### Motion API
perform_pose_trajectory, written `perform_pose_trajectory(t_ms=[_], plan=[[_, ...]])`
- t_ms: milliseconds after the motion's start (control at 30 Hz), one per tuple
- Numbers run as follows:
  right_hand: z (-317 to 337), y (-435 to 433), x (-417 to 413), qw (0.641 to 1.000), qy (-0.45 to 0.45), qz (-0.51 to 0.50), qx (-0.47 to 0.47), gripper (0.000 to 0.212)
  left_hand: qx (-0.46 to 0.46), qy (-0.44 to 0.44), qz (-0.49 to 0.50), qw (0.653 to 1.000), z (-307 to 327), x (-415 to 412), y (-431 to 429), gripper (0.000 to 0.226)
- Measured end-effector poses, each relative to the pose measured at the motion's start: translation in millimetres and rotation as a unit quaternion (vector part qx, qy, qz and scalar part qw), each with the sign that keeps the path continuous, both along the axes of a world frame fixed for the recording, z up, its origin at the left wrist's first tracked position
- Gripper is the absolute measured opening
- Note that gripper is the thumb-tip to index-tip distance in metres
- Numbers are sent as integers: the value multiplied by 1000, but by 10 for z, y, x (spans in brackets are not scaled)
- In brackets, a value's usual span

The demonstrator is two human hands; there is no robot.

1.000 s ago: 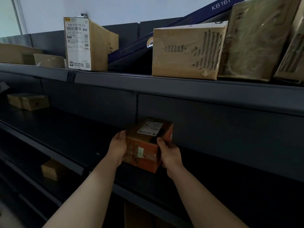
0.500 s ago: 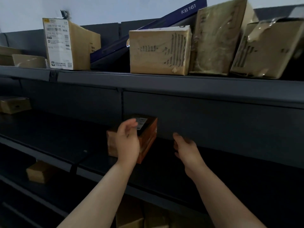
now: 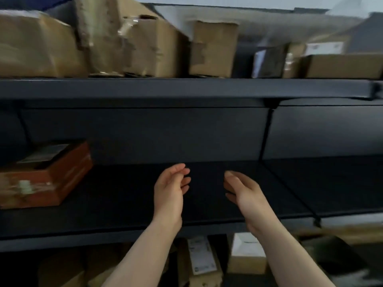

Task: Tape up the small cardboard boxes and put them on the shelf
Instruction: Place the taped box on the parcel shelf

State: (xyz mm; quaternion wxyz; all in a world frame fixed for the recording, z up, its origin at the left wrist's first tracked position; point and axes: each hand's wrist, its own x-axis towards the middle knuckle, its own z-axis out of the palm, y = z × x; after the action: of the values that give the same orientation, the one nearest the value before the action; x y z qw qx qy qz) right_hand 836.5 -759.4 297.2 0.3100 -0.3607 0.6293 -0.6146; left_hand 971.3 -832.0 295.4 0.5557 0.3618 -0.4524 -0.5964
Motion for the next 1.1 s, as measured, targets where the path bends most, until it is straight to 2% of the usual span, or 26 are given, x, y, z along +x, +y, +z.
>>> perform_pose_trajectory(t_ms=[67,300,500,767,1100], plan=[[-60,367,-396,999,5,-42,16,34,11,3,-40,999,-58,-450,257,22],[-330,1970,-1805,986,16,-162,47,38,63,7,-179,982,-300,-2099,1467,23],[-602,3347,-2771,960,9,-274,63,16,85,-19,-291,953,-590,-3374,2617,22],[-866,4813,-3539,887,-34,-458,47,8,106,-85,-442,887,-920,-4632,3887,22],[-1292,5713,-4533,794,-76,-598,79,7,119,-126,-562,809,-1270,-6092,4667,22]])
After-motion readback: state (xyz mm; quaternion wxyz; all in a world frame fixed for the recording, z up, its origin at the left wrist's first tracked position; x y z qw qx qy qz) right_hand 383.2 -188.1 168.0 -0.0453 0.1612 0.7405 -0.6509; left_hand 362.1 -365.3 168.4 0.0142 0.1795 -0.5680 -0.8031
